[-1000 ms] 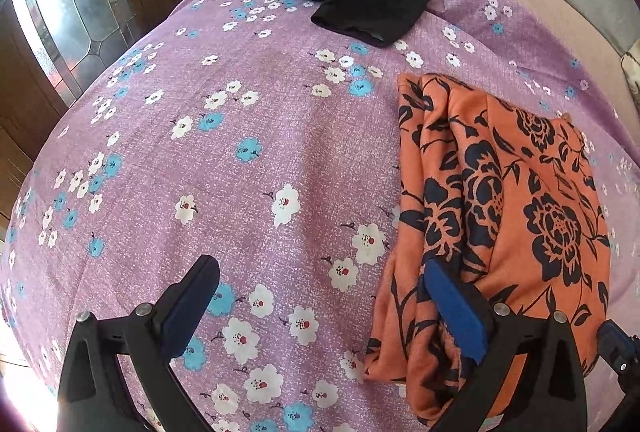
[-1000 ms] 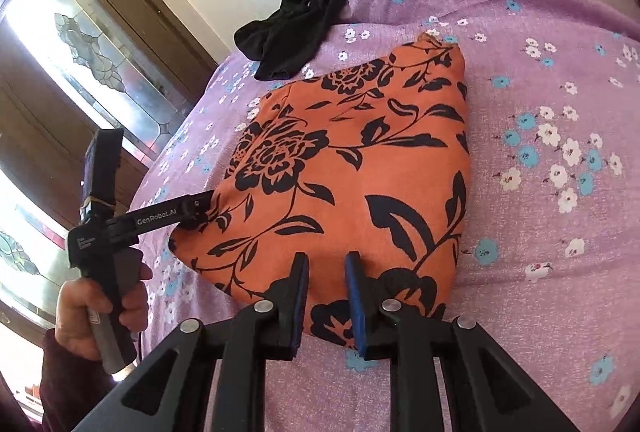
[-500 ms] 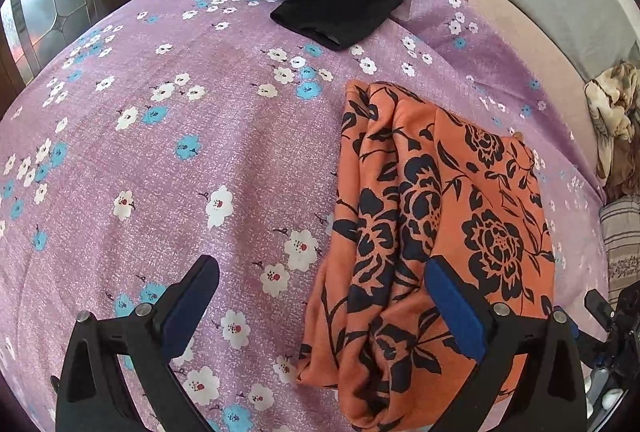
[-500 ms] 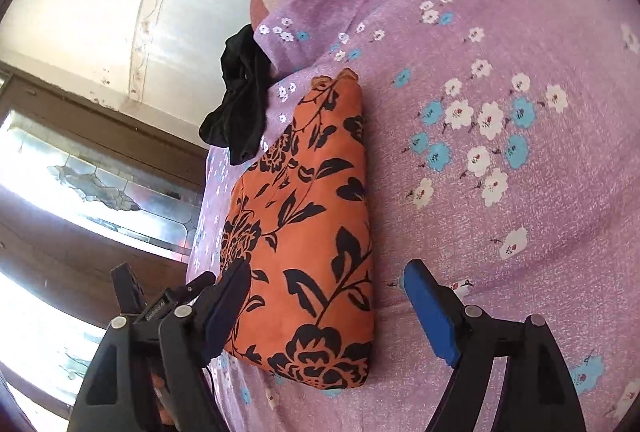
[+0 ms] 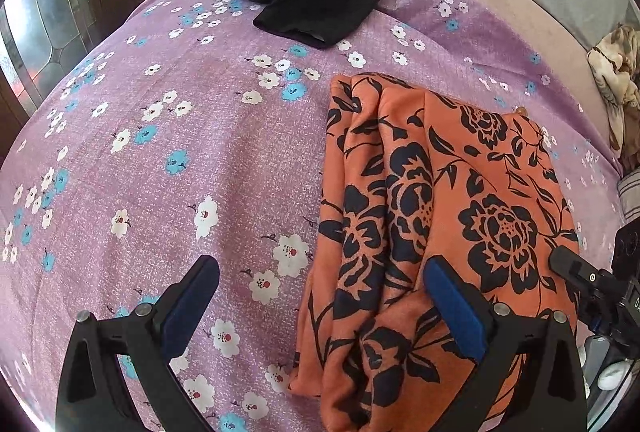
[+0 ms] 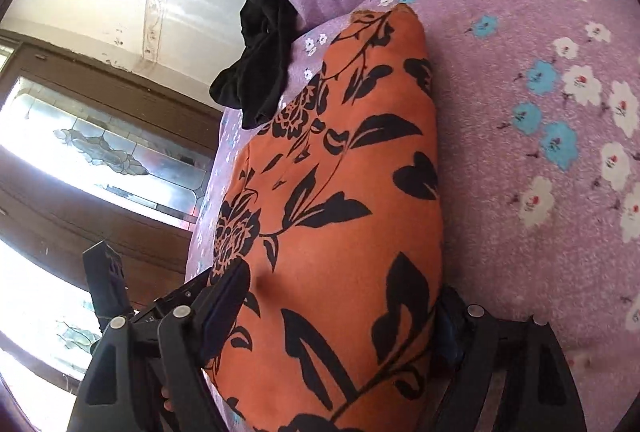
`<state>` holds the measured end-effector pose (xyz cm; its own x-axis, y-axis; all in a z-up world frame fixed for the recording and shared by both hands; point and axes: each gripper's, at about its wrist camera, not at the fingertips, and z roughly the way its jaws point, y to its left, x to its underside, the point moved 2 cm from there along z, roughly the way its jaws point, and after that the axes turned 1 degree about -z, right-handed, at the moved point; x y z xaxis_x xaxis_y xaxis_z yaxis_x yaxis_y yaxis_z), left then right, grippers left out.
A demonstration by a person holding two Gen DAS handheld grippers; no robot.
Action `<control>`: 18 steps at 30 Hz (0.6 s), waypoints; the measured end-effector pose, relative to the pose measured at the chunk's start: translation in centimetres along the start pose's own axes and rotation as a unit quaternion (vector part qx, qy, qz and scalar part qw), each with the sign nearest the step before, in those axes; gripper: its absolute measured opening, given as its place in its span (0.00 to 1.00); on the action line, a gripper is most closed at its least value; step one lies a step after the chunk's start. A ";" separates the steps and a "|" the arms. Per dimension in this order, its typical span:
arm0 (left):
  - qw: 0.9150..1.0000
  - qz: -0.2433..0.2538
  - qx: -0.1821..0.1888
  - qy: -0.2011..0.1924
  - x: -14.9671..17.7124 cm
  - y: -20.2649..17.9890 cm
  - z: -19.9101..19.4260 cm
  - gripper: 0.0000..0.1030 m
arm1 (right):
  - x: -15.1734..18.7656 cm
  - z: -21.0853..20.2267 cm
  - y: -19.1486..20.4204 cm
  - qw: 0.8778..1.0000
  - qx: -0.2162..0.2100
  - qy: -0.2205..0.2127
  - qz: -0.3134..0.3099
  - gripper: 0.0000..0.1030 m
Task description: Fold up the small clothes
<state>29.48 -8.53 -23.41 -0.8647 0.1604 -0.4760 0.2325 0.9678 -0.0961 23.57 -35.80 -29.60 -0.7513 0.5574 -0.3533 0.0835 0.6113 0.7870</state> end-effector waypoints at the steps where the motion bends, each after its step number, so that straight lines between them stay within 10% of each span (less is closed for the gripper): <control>1: 1.000 0.002 -0.002 -0.001 0.0 -0.1 0.0 1.00 | -0.1 0.2 0.1 1.000 0.000 -0.003 -0.004 0.81; 18: 1.000 0.011 -0.001 -0.008 0.5 -0.4 0.3 0.97 | 0.9 -0.3 0.4 0.998 0.047 -0.040 -0.033 0.58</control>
<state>29.11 -8.90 -23.83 -0.8521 0.1790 -0.4918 0.2508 0.9645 -0.0834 22.79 -35.22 -29.46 -0.7025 0.5552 -0.4453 0.0993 0.6961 0.7111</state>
